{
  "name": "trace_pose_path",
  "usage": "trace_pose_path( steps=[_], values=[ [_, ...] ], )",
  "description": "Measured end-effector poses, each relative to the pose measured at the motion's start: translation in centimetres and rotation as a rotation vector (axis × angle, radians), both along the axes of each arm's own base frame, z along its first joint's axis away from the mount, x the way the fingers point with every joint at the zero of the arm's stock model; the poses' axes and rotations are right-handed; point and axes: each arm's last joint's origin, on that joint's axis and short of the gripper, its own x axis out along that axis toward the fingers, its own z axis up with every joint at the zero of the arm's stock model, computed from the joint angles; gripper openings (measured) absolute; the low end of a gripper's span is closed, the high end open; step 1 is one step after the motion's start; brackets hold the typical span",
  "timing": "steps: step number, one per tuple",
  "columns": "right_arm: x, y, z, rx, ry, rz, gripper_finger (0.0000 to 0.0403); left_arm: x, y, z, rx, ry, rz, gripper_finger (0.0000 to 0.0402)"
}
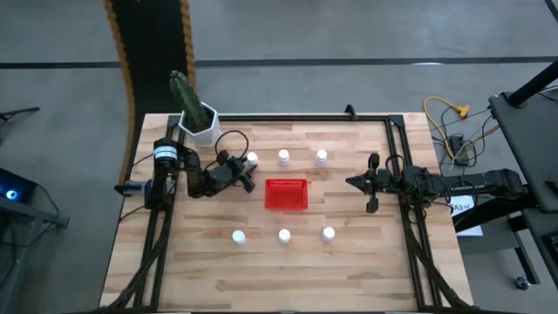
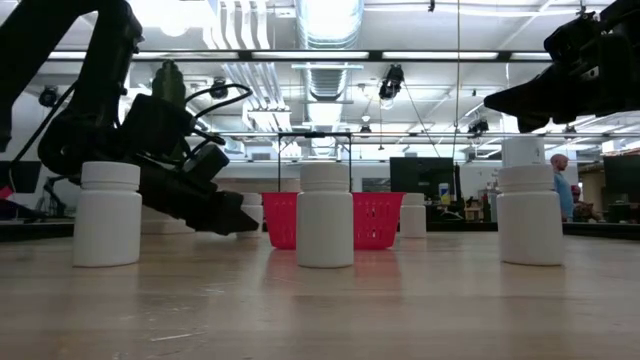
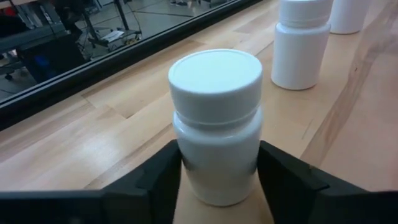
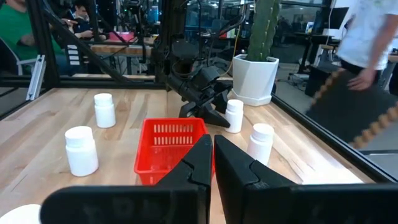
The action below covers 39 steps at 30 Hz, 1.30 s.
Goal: Pick and place pill bottles into a basket
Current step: Put the white pill bottle into the red bin
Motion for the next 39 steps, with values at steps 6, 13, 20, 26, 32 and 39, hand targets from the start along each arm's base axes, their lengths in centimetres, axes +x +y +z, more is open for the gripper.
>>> trace_pose_path(
  steps=[6,13,20,26,32,39],
  values=[
    [0.0,0.0,0.0,0.0,0.0,0.0,0.0009,0.0,0.0,0.0,0.0,-0.001,-0.004,0.0137],
    [0.0,0.0,0.0,0.0,-0.001,0.0,0.0008,0.3,-0.1,1.2,0.032,-0.025,-0.065,0.0142],
    [0.0,0.0,0.0,-0.013,-0.001,0.001,0.0008,0.2,-0.3,4.3,0.079,-0.089,-0.156,0.0141],
    [0.0,0.0,0.2,-0.087,-0.012,0.003,0.0009,0.0,-0.6,7.0,0.052,-0.063,-0.253,0.0141],
    [0.0,0.0,0.5,-0.145,-0.028,0.004,0.0008,-0.3,-1.2,9.5,0.005,-0.068,-0.42,0.014],
    [0.0,0.0,1.2,-0.09,-0.108,0.0,0.0009,-0.5,-1.4,11.1,-0.005,-0.069,-0.456,0.014]
  ],
)
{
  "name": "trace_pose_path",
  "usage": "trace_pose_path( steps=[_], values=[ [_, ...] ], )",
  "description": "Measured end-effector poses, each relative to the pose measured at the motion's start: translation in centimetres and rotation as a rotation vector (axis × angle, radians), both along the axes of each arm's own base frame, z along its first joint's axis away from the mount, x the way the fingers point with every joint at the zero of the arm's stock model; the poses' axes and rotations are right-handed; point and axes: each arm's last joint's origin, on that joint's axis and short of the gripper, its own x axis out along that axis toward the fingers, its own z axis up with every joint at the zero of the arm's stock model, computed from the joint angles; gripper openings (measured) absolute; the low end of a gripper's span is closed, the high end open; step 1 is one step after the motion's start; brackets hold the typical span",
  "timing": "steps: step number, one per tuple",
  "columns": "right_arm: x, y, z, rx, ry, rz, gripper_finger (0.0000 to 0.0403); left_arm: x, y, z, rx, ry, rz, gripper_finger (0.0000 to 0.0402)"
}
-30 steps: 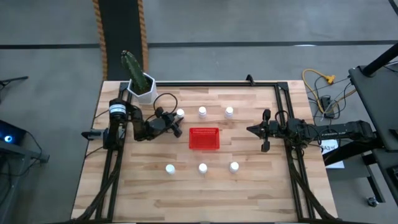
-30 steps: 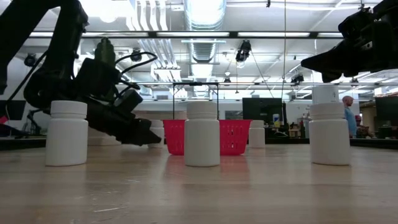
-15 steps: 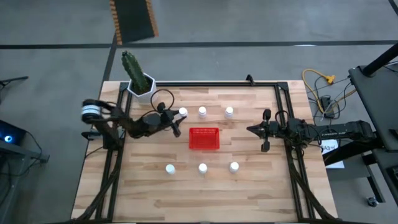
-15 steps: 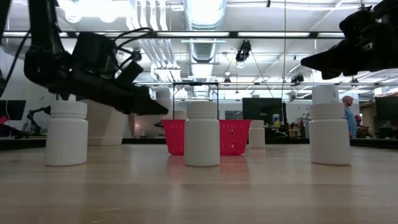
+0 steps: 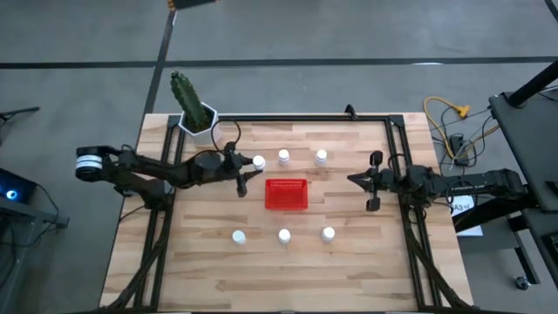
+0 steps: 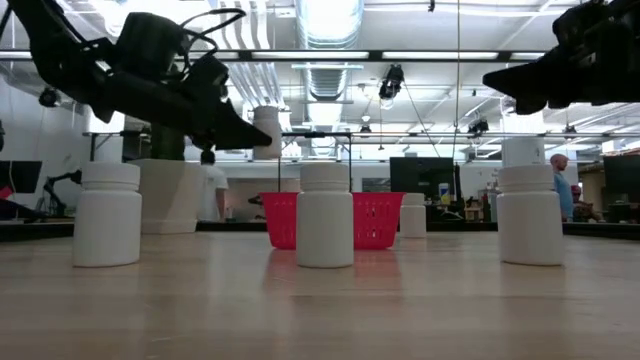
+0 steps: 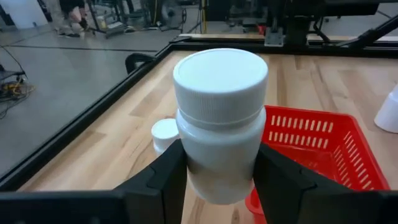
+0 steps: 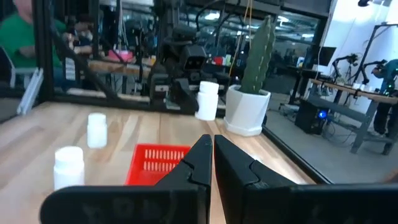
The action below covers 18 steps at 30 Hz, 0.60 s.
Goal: Pick and place pill bottles into a basket
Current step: Put the white pill bottle into the red bin
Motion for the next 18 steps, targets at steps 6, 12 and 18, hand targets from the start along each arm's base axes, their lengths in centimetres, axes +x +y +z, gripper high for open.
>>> trace_pose_path(
  steps=[6,12,18],
  values=[
    [0.0,0.0,0.1,0.023,-0.016,0.001,0.0036,0.1,0.0,-0.2,-0.003,0.011,-0.005,0.014],
    [0.0,-0.1,0.6,0.074,-0.039,-0.032,0.0107,0.3,0.0,-0.5,-0.01,0.026,-0.024,0.0145],
    [0.1,-0.2,3.0,0.081,-0.045,-0.046,0.0189,0.5,-0.1,-0.4,-0.009,0.021,-0.05,0.0147]
  ],
)
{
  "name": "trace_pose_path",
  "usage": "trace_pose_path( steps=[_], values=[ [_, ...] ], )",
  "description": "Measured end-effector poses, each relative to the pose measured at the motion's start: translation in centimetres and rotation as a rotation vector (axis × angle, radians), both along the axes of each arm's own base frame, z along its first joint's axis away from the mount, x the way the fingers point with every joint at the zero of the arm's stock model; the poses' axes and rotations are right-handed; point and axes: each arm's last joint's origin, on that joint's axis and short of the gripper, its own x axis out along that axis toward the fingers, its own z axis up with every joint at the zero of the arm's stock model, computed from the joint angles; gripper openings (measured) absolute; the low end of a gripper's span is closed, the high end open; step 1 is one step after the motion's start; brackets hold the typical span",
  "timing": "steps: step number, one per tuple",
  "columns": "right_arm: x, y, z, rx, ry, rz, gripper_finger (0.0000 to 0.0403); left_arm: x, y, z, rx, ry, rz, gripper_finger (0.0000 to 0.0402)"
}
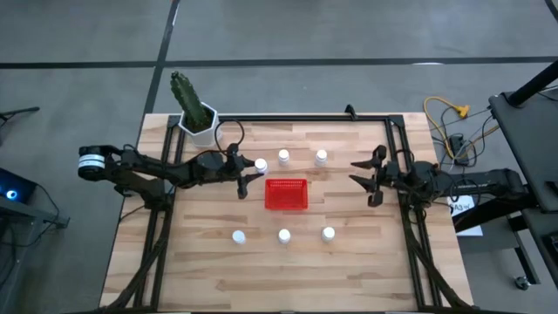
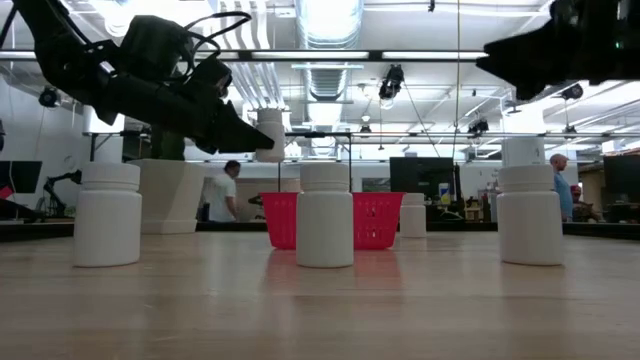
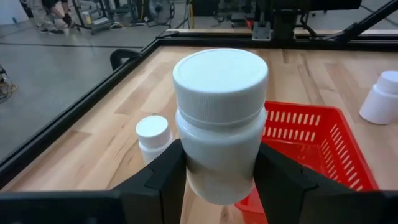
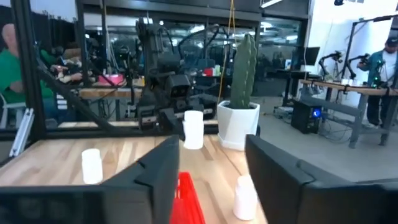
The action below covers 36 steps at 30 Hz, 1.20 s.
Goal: Pick and place pill bottles into a basket
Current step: Put the white pill bottle into the red bin
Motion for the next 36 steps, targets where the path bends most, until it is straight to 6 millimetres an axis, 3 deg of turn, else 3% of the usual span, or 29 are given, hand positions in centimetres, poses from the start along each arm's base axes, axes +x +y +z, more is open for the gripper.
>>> trace_pose_path(
  steps=[7,13,36],
  values=[
    [1.0,0.0,4.3,-0.014,0.07,-0.002,0.0259,0.0,0.0,0.0,0.0,0.0,-0.002,0.0148],
    [2.7,0.0,6.0,-0.043,0.122,-0.004,0.0296,0.0,0.0,0.0,0.001,0.001,-0.003,0.0148],
    [11.2,-0.1,6.6,-0.083,0.334,-0.001,0.0287,0.1,-0.3,0.2,0.008,-0.024,-0.112,0.0148]
  ],
)
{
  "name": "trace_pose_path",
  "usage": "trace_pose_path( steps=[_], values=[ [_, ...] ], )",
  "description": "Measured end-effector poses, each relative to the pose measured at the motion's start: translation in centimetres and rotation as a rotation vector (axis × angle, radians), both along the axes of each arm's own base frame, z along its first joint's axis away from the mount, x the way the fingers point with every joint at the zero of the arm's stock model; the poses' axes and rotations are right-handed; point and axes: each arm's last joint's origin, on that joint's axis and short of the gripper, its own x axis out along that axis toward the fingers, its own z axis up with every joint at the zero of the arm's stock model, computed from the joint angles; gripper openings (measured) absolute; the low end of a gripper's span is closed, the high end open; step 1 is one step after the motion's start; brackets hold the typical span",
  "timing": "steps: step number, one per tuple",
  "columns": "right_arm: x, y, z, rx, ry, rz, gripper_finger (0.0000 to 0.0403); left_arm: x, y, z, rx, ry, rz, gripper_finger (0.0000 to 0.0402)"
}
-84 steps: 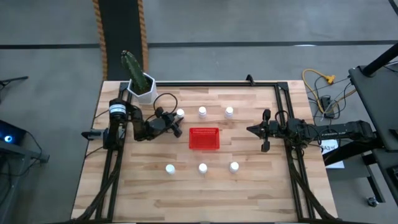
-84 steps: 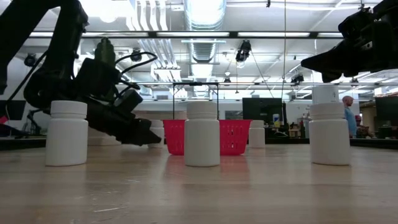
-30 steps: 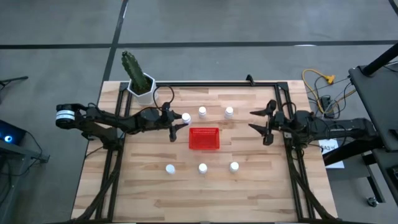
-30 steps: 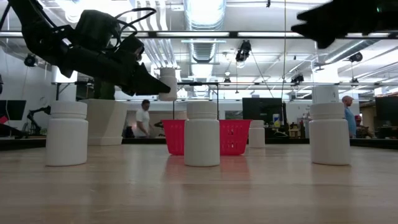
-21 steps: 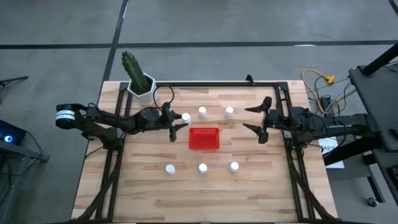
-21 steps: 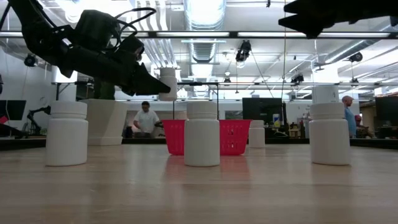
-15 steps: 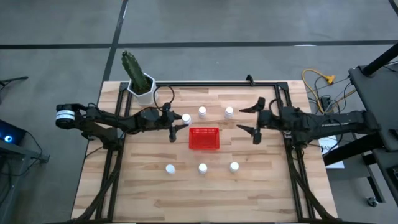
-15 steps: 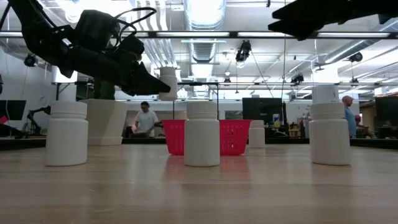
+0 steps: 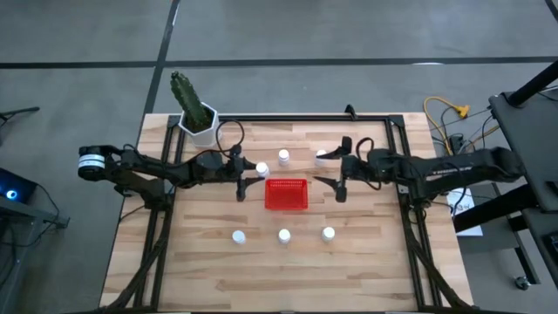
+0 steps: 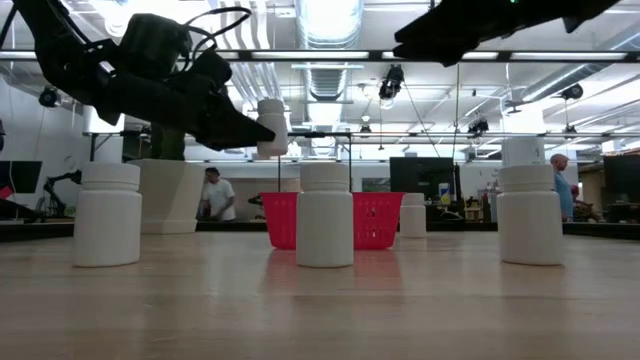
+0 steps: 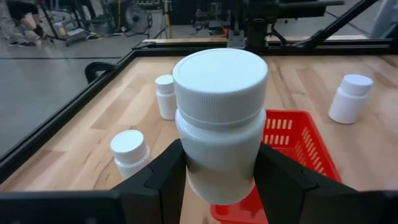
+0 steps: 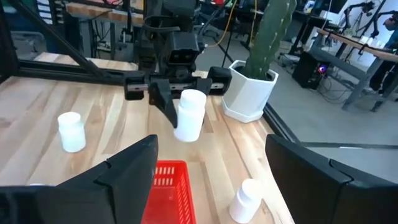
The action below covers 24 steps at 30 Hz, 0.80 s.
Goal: Pick and place pill bottles into a basket
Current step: Put the white pill bottle into the red bin
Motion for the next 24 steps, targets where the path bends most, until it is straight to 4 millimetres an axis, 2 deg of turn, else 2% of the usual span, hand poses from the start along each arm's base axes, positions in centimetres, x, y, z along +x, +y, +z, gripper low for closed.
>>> trace_pose_path(
  steps=[7,15,24],
  values=[
    [2.1,-0.8,2.1,-0.018,0.129,-0.024,0.0284,0.0,0.0,-0.1,-0.002,0.014,-0.013,0.0148],
    [4.4,-1.5,6.8,-0.052,0.248,-0.022,0.0273,0.0,0.0,-0.2,0.018,0.023,-0.017,0.0148],
    [8.1,-2.3,9.0,0.028,0.455,0.043,0.0265,0.0,-0.1,-0.2,0.017,0.029,-0.028,0.0148]
  ],
)
